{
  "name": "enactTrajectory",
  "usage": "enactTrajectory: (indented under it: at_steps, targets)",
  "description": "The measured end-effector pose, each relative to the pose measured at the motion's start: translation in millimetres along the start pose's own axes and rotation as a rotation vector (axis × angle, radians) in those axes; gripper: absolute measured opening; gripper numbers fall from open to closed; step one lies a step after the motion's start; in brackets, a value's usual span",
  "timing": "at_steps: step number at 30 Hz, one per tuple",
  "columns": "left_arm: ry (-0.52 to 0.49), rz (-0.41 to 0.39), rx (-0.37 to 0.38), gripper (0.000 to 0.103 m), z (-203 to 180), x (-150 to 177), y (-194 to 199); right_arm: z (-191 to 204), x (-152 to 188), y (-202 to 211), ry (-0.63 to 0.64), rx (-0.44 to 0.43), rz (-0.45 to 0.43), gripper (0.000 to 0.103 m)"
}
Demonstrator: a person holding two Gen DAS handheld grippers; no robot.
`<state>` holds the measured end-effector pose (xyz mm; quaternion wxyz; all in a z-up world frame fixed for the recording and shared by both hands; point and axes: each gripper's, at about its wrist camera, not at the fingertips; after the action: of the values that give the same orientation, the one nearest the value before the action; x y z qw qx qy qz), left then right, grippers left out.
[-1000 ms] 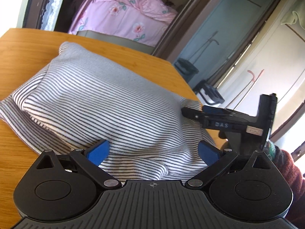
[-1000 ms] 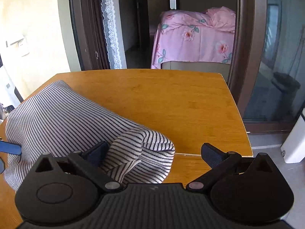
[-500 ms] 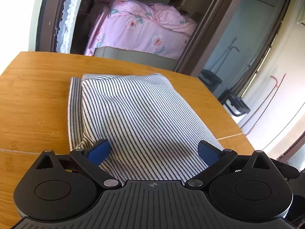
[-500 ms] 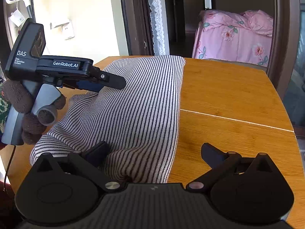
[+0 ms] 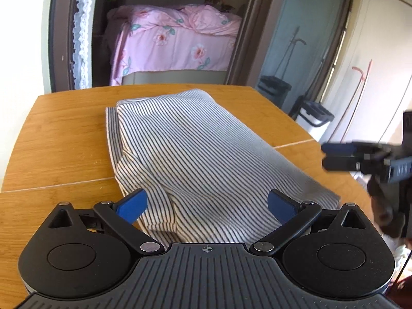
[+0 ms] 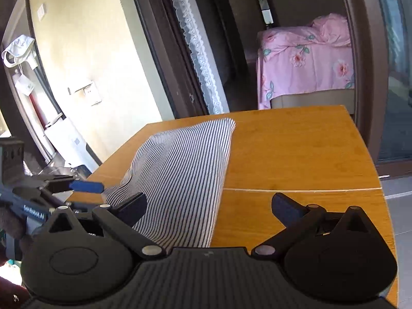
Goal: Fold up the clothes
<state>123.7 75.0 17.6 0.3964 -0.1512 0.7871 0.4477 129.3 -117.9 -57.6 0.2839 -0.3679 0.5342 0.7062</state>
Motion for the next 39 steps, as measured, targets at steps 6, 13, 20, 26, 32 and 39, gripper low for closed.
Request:
enactTrajectory:
  at_steps: [6,13,20,26,32,39]
  targets:
    - [-0.129,0.053,-0.032,0.103,-20.6,20.0,-5.3,17.2,18.9,-13.9,0.201,0.113,0.063,0.103]
    - [-0.084,0.06,-0.068,0.103,-12.6,28.3,-10.6,27.2,39.7,-8.5,0.317,0.206,0.067,0.103]
    - [-0.126,0.044,-0.124,0.103,-20.4,32.7,-7.5,43.1,17.4,6.0,0.33,0.143,-0.017,0.079]
    - [-0.145,0.037,-0.138,0.103,-25.1,34.4,-5.5,58.2,33.6,-11.6,0.409,0.138,0.034,0.064]
    - [-0.137,0.034,-0.132,0.103,-21.6,35.1,-4.3,61.1,31.1,-3.9,0.472,0.174,0.041,0.064]
    - [-0.123,0.034,-0.145,0.103,-14.7,38.9,5.0,98.7,34.3,31.2,0.581,-0.021,-0.056,0.077]
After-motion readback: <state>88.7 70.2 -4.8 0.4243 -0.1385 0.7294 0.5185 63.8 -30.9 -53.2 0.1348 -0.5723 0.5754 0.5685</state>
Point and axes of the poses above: each gripper's, at about its wrist camera, not at the fingertips, and y roughly against the way its jaws point, z to its left, x to its underside, and after that the axes turned 11 degrees about x, right-handed
